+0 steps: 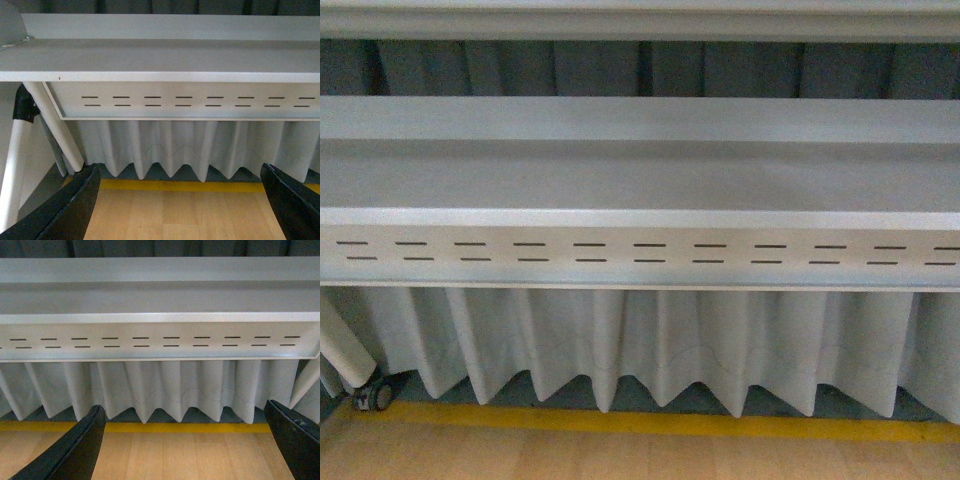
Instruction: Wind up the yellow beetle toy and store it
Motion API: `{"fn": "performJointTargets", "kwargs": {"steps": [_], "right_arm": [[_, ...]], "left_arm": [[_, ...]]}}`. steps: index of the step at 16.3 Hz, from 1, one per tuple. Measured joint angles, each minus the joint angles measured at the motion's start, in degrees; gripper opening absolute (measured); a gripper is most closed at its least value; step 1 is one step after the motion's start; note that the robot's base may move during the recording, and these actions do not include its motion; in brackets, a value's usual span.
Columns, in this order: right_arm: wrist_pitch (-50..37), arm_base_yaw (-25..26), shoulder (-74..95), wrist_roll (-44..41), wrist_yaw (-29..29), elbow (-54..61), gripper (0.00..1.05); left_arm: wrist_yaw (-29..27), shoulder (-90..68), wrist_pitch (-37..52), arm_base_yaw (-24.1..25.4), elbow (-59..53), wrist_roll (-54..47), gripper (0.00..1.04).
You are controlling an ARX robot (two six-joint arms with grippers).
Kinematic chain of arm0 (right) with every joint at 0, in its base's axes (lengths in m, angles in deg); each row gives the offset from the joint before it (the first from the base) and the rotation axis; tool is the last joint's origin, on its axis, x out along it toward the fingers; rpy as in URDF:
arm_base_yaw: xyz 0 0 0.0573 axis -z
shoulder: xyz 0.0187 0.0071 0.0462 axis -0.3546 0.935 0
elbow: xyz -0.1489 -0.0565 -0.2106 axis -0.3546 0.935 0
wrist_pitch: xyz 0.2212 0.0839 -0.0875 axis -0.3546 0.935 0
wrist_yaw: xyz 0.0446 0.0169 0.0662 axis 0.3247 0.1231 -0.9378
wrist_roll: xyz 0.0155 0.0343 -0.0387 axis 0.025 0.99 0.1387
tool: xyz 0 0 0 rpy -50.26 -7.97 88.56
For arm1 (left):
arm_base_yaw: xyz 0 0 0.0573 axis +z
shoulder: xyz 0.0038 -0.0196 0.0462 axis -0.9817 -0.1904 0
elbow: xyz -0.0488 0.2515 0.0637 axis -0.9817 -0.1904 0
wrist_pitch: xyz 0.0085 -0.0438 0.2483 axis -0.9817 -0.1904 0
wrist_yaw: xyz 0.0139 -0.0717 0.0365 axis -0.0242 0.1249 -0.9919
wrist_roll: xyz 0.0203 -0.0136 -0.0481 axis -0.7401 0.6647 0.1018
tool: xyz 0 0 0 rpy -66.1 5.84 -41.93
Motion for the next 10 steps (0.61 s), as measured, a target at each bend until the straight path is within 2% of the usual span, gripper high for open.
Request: {"fn": "performJointTargets", "kwargs": {"steps": [10], "right_arm": [[0.0, 0.0, 0.0, 0.0, 0.0, 0.0, 0.98]], "left_arm": [[0.0, 0.0, 0.0, 0.0, 0.0, 0.0, 0.98]]}}
